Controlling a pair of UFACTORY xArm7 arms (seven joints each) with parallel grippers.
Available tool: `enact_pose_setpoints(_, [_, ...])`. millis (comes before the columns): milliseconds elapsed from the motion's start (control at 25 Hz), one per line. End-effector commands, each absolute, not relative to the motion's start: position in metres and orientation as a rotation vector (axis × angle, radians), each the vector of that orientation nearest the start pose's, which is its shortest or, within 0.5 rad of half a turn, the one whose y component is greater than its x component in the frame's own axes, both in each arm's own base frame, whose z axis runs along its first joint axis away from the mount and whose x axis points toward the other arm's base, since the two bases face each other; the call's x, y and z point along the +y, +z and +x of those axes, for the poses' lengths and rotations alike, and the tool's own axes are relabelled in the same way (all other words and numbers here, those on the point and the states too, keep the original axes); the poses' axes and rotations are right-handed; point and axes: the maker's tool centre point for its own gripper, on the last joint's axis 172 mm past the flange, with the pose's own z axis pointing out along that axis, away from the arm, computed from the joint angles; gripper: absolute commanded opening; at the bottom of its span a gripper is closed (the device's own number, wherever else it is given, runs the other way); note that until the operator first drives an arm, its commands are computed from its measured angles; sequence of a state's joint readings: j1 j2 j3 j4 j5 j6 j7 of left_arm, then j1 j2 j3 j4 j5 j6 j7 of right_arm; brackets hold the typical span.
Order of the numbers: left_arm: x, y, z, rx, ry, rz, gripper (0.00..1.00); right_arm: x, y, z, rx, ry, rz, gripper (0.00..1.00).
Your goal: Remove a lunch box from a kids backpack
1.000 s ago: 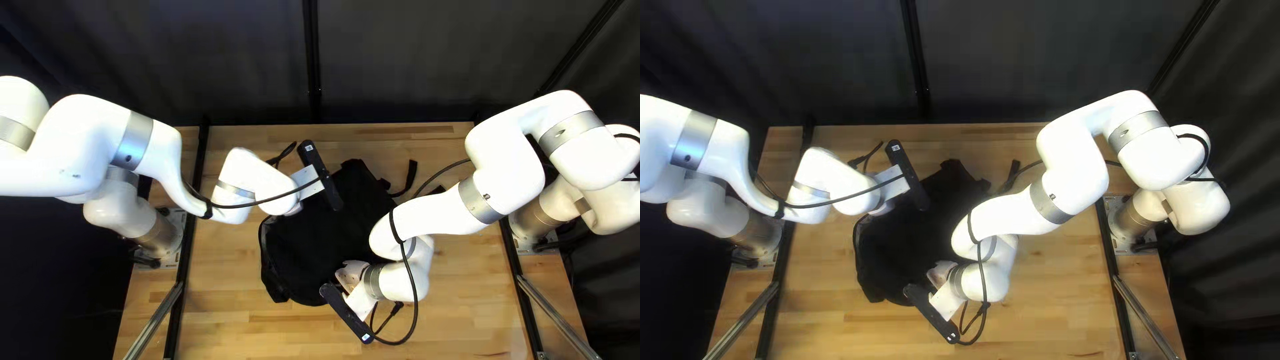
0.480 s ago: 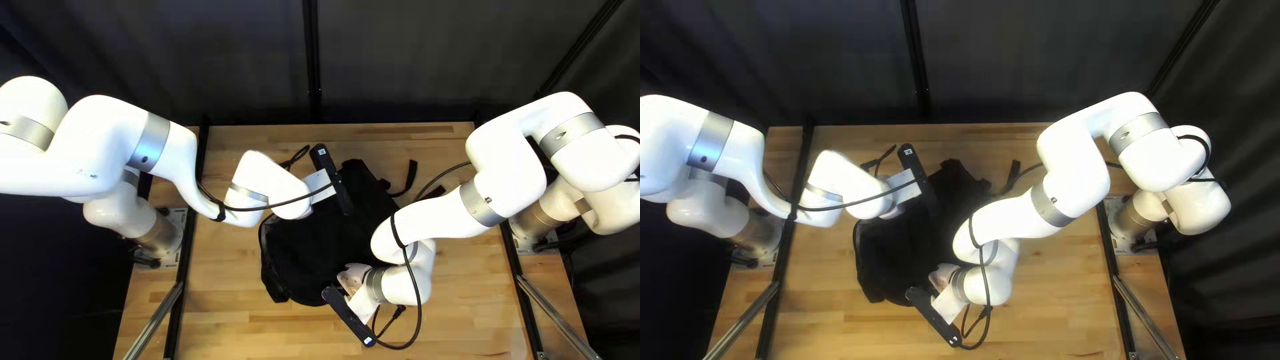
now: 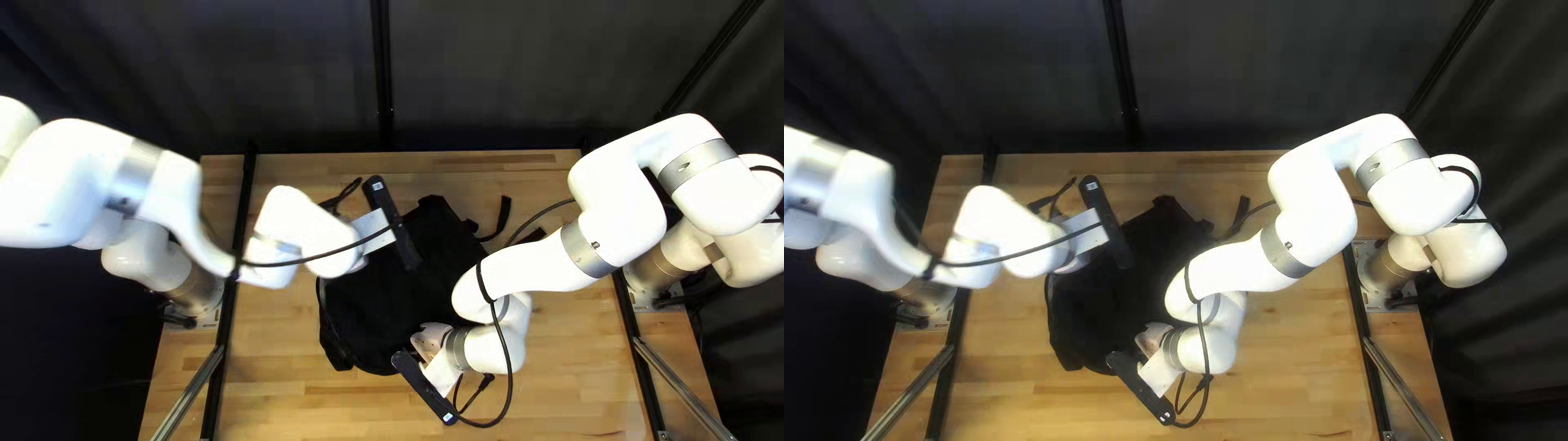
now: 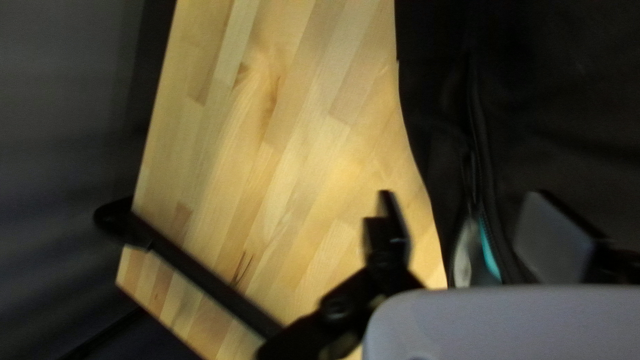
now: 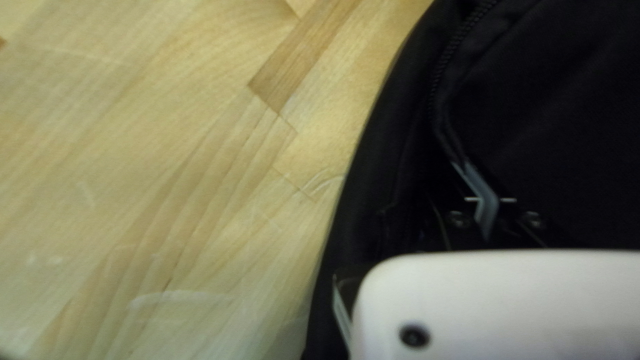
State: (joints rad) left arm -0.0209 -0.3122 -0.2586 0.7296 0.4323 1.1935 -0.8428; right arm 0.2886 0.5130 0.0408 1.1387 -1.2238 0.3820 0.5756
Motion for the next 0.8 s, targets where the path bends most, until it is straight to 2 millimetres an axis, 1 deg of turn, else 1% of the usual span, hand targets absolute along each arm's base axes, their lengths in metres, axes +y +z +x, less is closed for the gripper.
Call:
enact_pose_setpoints(40, [-0.052,0.239,0.29,-0.487,-0.172,-2.57,1.0,0.167,0.044,0.581,-1.4,-0.754,-3.164,0.0])
enact_pose_setpoints(80, [-0.055,0.24,0.286,-0.487,-0.175,-2.565,1.0,0.166,0.045,0.58,-1.393,-0.752,-3.168,0.0])
enact_pose_setpoints(120, [-0.069,0.244,0.266,-0.488,-0.182,-2.557,1.0,0.163,0.048,0.577,-1.353,-0.73,-3.181,0.0])
enact_pose_setpoints(160, [-0.076,0.244,0.258,-0.488,-0.185,-2.553,1.0,0.161,0.051,0.574,-1.319,-0.717,-3.188,0.0])
enact_pose_setpoints(200, [-0.091,0.241,0.238,-0.491,-0.191,-2.547,1.0,0.159,0.055,0.571,-1.277,-0.704,-3.195,0.0])
enact_pose_setpoints(280, [-0.105,0.237,0.22,-0.493,-0.198,-2.543,1.0,0.155,0.06,0.566,-1.204,-0.68,-3.206,0.0])
enact_pose_setpoints(320, [-0.117,0.231,0.205,-0.494,-0.205,-2.541,1.0,0.152,0.063,0.557,-1.14,-0.657,-3.216,0.0])
enact_pose_setpoints(360, [-0.12,0.229,0.2,-0.495,-0.208,-2.541,1.0,0.149,0.065,0.551,-1.094,-0.638,-3.224,0.0])
enact_pose_setpoints(400, [-0.13,0.222,0.188,-0.494,-0.216,-2.542,1.0,0.147,0.067,0.544,-1.047,-0.619,-3.23,0.0])
enact_pose_setpoints(440, [-0.134,0.217,0.183,-0.493,-0.22,-2.544,1.0,0.146,0.069,0.537,-1.007,-0.601,-3.236,0.0])
enact_pose_setpoints(480, [-0.137,0.213,0.18,-0.492,-0.221,-2.545,1.0,0.145,0.07,0.532,-0.979,-0.587,-3.239,0.0])
enact_pose_setpoints(520, [-0.142,0.205,0.177,-0.489,-0.223,-2.549,1.0,0.143,0.075,0.525,-0.923,-0.558,-3.243,0.0])
enact_pose_setpoints(560, [-0.145,0.201,0.176,-0.486,-0.224,-2.551,1.0,0.14,0.078,0.521,-0.881,-0.534,-3.244,0.0])
enact_pose_setpoints(600, [-0.149,0.193,0.177,-0.477,-0.226,-2.557,1.0,0.139,0.08,0.517,-0.842,-0.511,-3.244,0.0])
enact_pose_setpoints(720, [-0.154,0.176,0.187,-0.443,-0.232,-2.572,1.0,0.134,0.087,0.503,-0.724,-0.445,-3.232,0.0])
enact_pose_setpoints(760, [-0.153,0.173,0.19,-0.435,-0.234,-2.576,1.0,0.133,0.09,0.499,-0.691,-0.427,-3.227,0.0])
enact_pose_setpoints(800, [-0.151,0.166,0.198,-0.419,-0.237,-2.584,1.0,0.132,0.092,0.494,-0.66,-0.409,-3.221,0.0])
